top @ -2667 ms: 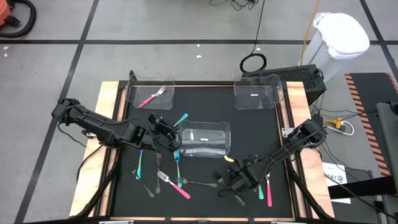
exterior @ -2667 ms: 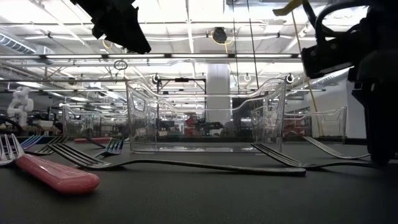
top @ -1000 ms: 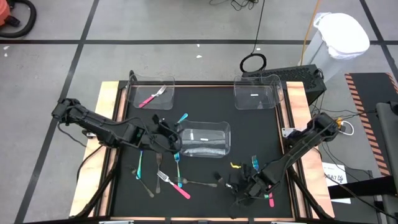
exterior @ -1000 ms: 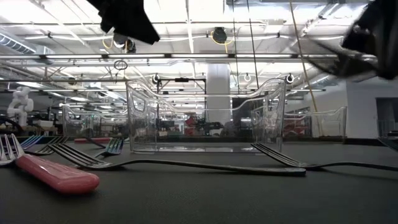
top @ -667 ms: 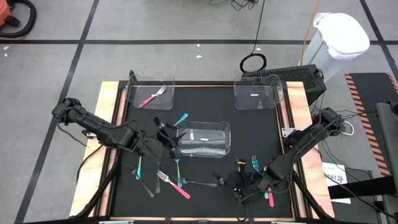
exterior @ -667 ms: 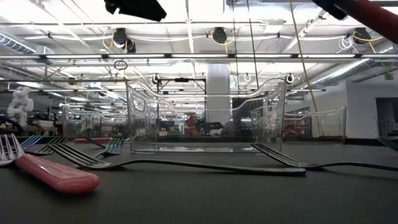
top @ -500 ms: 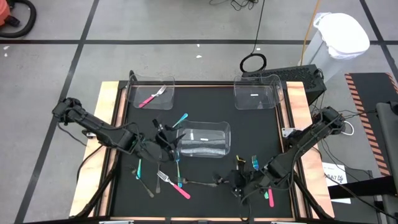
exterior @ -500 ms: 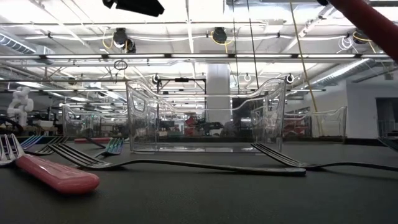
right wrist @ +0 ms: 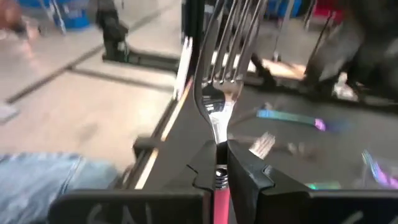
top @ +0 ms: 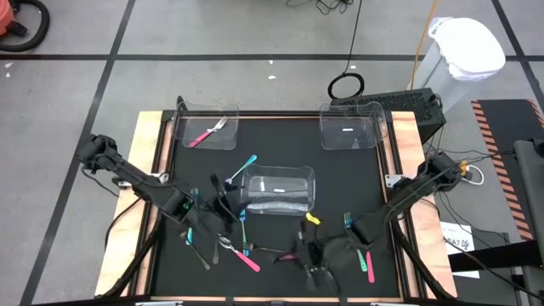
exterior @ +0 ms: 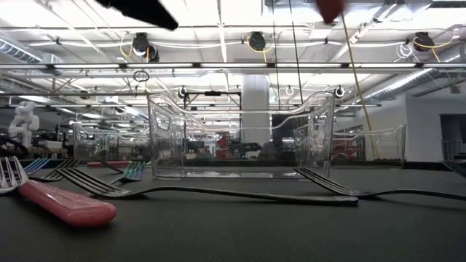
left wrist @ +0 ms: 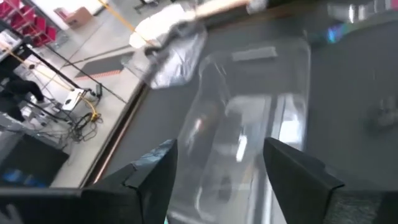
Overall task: Sort silverware by color (type)
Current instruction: Put the pink fork into the left transparent bin
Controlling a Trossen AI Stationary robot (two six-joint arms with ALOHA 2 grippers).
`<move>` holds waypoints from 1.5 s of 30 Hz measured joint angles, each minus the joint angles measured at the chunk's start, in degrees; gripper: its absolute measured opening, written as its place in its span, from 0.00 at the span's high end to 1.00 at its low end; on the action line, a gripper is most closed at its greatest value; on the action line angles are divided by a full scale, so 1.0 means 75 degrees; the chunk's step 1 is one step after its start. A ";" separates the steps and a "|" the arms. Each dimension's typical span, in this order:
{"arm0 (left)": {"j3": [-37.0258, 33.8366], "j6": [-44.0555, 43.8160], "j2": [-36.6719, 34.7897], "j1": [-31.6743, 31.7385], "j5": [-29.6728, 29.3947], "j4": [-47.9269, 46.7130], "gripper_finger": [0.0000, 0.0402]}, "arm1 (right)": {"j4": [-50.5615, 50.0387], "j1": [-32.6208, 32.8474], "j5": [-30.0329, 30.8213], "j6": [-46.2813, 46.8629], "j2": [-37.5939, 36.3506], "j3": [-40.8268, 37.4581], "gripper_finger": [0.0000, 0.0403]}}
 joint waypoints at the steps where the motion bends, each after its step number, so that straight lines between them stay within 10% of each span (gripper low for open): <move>1: -0.0003 0.0002 0.0103 -0.0045 -0.0042 -0.0119 0.40 | 0.0258 -0.0050 -0.0001 -0.0093 0.0095 0.0000 0.96; 22: -0.0003 -0.0814 0.0219 -0.1764 -0.2519 -0.0727 0.47 | 0.6544 -0.1011 -0.1019 -0.1179 0.2179 -0.0006 0.96; 45: 0.0006 -0.0807 0.0013 -0.2220 -0.4051 -0.0204 0.37 | 0.7906 -0.1737 0.0019 -0.2363 0.2138 -0.0006 1.00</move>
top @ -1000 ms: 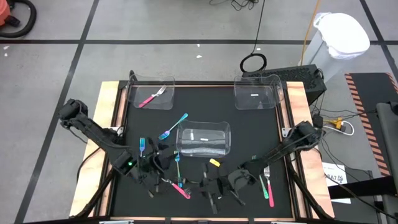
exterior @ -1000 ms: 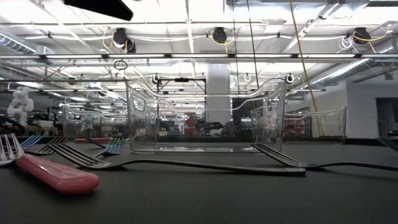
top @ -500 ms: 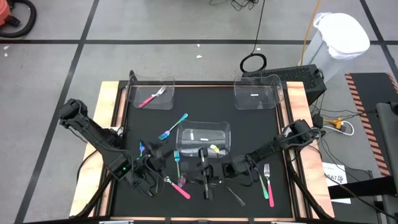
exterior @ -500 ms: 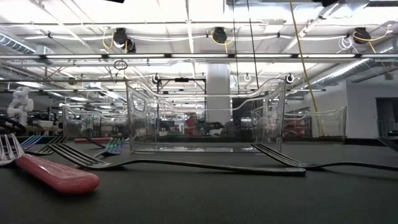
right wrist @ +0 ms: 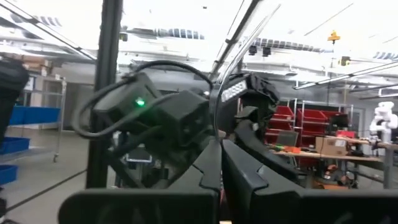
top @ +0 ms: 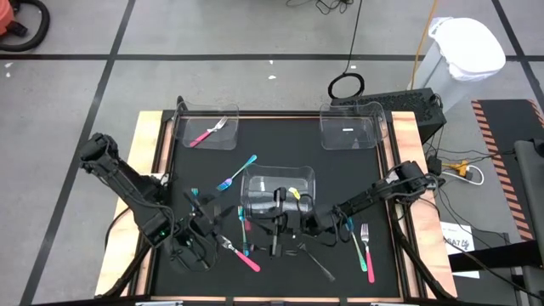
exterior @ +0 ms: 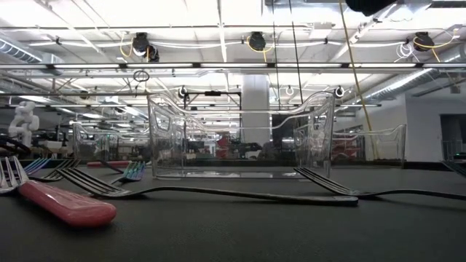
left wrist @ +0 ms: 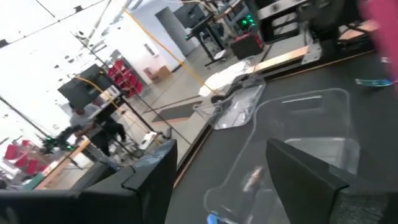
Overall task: Sort silverware by color (type)
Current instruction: Put the pink fork into the left transparent bin
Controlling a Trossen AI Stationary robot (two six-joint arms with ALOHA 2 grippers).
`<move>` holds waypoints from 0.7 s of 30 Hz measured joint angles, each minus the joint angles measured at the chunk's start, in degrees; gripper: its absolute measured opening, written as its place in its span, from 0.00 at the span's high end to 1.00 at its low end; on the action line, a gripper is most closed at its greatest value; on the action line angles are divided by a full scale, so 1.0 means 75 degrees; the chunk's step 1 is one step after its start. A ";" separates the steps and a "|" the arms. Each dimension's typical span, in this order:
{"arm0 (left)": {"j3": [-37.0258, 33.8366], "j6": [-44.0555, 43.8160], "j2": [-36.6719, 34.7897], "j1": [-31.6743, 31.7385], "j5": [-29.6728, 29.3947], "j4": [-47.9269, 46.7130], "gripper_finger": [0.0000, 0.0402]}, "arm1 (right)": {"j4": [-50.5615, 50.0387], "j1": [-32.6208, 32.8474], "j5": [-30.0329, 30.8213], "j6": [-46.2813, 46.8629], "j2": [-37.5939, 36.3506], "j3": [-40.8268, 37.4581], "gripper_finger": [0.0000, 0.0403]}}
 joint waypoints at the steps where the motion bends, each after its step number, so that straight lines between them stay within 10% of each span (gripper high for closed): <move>1: 0.0000 -0.0003 -0.0006 -0.0017 0.0099 0.0094 0.37 | -0.0003 -0.0026 0.0000 0.0035 -0.0003 0.0000 1.00; 21: -0.0003 -0.0066 -0.0193 -0.0013 0.2682 0.2212 0.36 | 0.0124 -0.0054 -0.0023 -0.0267 -0.0003 0.0003 1.00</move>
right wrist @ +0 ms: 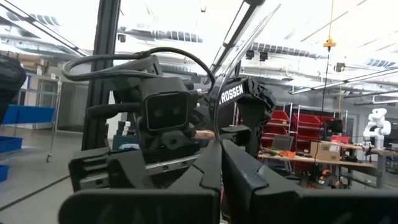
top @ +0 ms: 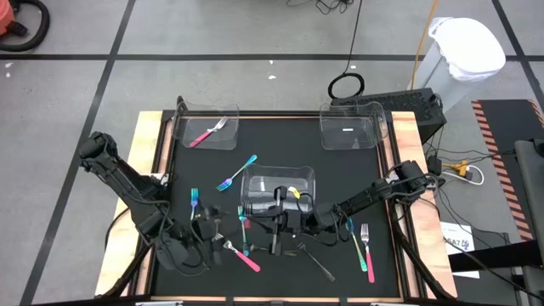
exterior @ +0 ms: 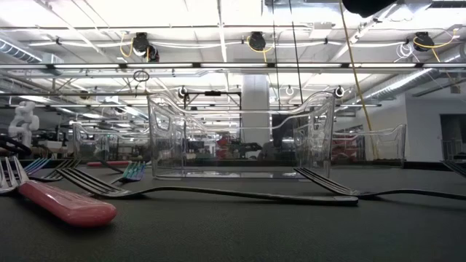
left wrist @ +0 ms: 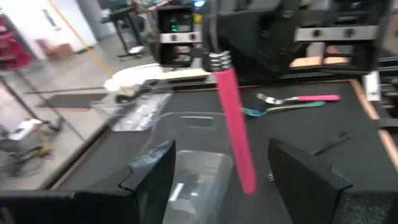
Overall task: Sort silverware by color (type)
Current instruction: Put the pink fork into the left transparent bin
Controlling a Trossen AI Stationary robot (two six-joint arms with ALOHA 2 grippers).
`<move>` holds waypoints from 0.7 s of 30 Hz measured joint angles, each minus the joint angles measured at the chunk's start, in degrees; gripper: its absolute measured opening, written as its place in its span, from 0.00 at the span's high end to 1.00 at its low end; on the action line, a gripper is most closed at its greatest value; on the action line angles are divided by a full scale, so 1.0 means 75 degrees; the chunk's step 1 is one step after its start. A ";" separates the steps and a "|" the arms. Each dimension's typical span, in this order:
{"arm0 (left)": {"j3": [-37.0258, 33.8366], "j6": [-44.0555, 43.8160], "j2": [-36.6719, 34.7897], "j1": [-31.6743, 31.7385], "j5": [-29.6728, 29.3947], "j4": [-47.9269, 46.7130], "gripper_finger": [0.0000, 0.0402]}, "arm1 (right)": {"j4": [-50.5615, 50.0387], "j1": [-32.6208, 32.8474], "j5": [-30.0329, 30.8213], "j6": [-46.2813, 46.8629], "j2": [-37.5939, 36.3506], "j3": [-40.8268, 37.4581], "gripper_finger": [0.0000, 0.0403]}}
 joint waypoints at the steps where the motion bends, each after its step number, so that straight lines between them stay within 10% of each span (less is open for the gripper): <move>1: 0.0000 -0.0090 0.0000 0.0000 0.0100 0.0033 0.36 | 0.0009 0.0001 -0.0013 0.0000 0.0000 0.0000 1.00; 21: -0.0006 -0.0613 0.0335 0.0689 0.1664 -0.0039 0.36 | 0.0048 0.0004 -0.0027 -0.0032 0.0000 0.0003 1.00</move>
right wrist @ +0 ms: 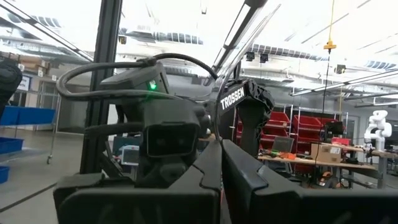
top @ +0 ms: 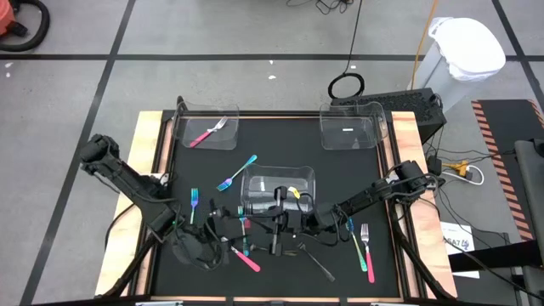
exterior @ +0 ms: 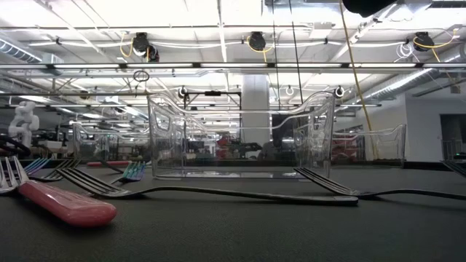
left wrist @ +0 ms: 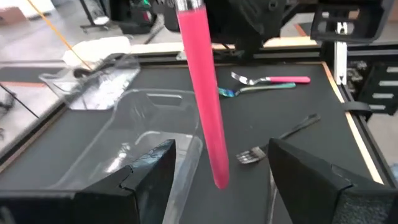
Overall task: Sort silverware by color (type)
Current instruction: Put the pink fork into the left transparent bin
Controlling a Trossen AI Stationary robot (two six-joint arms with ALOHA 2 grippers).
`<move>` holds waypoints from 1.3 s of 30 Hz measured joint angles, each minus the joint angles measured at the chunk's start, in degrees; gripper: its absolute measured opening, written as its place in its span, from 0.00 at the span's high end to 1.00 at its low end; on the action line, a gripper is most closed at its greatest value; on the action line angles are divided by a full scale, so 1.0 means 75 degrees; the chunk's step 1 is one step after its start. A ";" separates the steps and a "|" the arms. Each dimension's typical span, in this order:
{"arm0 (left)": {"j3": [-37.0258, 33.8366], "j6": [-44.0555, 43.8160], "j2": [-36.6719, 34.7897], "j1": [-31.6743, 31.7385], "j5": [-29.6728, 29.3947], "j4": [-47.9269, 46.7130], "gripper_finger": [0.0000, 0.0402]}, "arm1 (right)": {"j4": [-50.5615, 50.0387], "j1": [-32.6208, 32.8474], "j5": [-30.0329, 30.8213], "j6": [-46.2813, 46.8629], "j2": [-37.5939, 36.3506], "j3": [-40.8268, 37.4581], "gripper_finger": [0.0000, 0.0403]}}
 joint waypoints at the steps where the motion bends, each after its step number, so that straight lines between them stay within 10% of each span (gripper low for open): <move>1: 0.0000 -0.0083 0.0000 0.0042 0.0104 0.0003 0.36 | 0.0002 0.0000 0.0000 -0.0016 0.0000 0.0000 1.00; 9: 0.0000 -0.0326 0.0000 0.0257 0.0450 0.0008 0.49 | 0.0043 0.0000 -0.0017 -0.0029 0.0000 0.0000 1.00; 20: 0.0000 -0.0130 -0.0155 0.0294 0.0671 -0.0190 0.94 | 0.0041 0.0015 -0.0095 -0.0127 -0.0001 0.0003 0.98; 30: 0.0000 -0.0332 -0.0404 0.0043 0.0361 -0.1088 0.94 | -0.0596 0.0052 0.0073 0.0509 -0.0022 0.0006 0.81; 39: 0.0000 -0.0320 -0.0707 0.0012 -0.0549 -0.2407 0.94 | -0.4299 0.0118 0.0472 0.1813 -0.0926 0.0006 0.62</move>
